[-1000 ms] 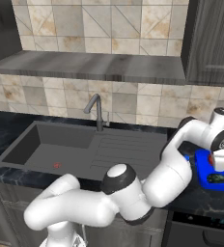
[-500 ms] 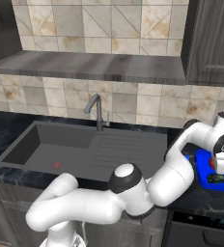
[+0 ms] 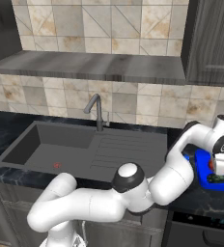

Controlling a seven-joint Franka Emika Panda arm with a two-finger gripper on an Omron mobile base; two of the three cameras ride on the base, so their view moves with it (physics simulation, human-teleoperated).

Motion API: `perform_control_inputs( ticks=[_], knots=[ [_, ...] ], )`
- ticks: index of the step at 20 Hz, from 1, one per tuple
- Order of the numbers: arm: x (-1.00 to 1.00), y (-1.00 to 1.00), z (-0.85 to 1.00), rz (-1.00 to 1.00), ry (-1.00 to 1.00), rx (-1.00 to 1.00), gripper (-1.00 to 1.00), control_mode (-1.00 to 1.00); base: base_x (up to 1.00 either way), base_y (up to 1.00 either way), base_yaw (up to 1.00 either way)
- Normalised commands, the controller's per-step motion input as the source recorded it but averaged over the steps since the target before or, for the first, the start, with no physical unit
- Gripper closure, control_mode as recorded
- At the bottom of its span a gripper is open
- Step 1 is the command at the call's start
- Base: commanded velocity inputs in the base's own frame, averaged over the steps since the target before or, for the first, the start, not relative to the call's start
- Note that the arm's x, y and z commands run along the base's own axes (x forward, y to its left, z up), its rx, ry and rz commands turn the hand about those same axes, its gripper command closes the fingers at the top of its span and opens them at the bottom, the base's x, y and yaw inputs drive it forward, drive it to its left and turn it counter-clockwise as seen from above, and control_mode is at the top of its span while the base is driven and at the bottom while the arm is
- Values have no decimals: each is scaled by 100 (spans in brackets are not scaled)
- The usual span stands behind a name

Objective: Pick up all produce items and place them in the sink. Turn on the sink faucet to wash them. Then turn the sink off and put them in the tray.

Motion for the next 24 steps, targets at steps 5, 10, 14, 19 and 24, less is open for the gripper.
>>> perform_control_inputs(
  ticks=[5, 10, 14, 19, 24],
  knots=[
    [0, 0, -13, 0, 1, 0, -100, -100, 0, 0, 0],
    [4, 0, -1, 1, 0, 0, -100, -100, 0, 0, 0],
    [0, 0, 2, 0, -1, 0, -100, -100, 0, 0, 0],
    [-4, 0, 19, 0, -4, 0, -100, -100, 0, 0, 0],
    [-18, 0, 38, 0, -10, 0, -100, -100, 0, 0, 0]
  ],
)
